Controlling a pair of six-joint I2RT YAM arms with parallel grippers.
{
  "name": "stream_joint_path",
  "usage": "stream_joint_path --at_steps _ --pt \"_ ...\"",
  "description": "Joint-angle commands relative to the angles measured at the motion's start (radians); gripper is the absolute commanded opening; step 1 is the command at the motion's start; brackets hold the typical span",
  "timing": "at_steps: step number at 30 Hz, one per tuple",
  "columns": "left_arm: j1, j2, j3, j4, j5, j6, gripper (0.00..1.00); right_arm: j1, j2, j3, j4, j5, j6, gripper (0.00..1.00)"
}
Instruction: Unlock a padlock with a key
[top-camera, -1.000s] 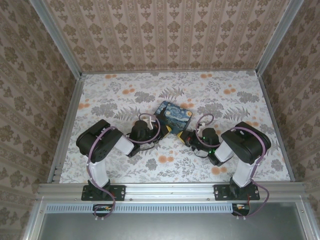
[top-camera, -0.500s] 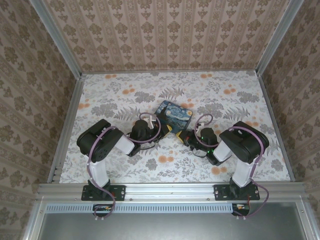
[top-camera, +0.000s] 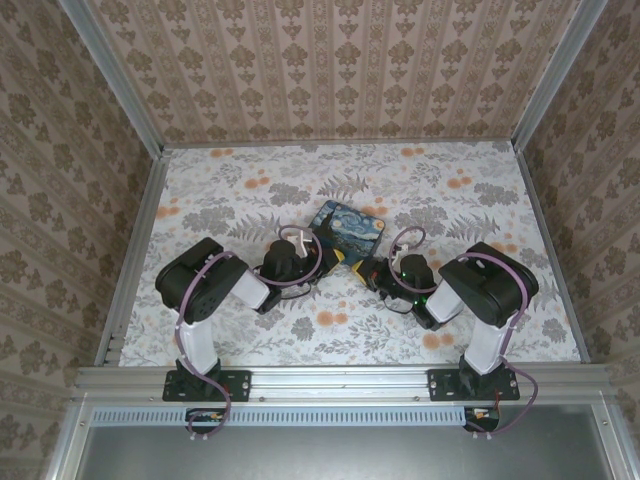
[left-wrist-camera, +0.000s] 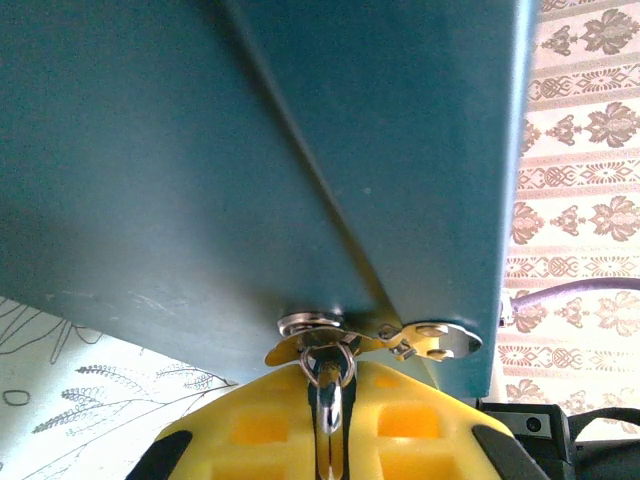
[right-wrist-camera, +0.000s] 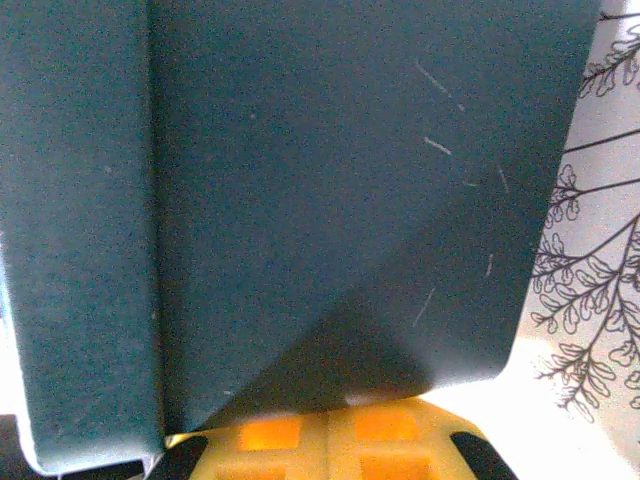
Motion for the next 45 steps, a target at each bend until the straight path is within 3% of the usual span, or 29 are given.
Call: stream_joint_path --at_steps 1,30,45 --pt "-0.009 0.017 0.000 0.038 0.014 -0.005 0.00 0.003 -0.039 0.018 -0.008 0.046 -0.005 0.00" --pt "-0.032 0.050 0.003 0.078 -0.010 -0.030 0.00 0.019 -0.019 0.037 0.042 0.118 0.017 0.00" --pt "-0.045 0.065 0.002 0.110 -0.013 -0.050 0.00 0.043 -0.052 0.059 0.001 0.094 -0.085 0.00"
